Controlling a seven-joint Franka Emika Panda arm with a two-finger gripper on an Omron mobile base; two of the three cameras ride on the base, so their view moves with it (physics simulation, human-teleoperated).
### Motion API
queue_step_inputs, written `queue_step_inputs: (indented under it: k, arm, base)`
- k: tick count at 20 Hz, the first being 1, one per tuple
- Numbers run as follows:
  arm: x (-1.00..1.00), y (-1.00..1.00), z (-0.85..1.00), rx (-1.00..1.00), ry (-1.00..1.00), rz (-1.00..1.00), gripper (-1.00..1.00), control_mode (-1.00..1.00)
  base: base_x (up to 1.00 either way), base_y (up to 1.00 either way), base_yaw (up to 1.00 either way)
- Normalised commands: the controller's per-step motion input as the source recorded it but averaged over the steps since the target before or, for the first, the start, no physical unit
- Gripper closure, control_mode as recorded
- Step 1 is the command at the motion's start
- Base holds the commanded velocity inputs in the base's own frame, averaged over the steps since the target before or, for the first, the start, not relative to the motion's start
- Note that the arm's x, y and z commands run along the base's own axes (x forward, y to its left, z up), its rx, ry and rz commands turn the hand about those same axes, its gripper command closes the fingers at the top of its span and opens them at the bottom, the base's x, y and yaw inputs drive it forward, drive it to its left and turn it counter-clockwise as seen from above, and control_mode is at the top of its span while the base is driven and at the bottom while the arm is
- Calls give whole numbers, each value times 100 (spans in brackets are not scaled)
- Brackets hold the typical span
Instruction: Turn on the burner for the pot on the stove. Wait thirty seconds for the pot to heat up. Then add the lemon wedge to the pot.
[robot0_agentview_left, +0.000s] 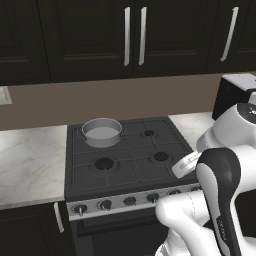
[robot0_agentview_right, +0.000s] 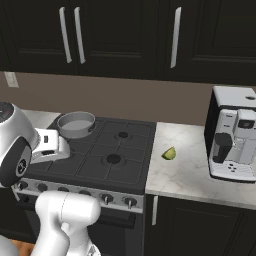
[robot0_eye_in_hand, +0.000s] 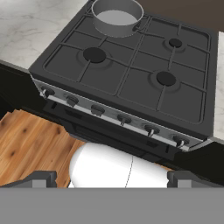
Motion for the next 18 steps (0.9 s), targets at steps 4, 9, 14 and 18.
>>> queue_step_inputs:
  k: [4, 9, 14, 18]
  arm:
    - [0, 0, 0, 0, 0, 0, -100, -100]
    - [0, 0, 0, 0, 0, 0, -100, -100]
    - [0, 0, 0, 0, 0, 0, -100, -100]
    - [0, 0, 0, 0, 0, 0, -100, -100]
  base:
    - [0, 0, 0]
    - [0, 0, 0]
    - [0, 0, 0]
    - [0, 0, 0]
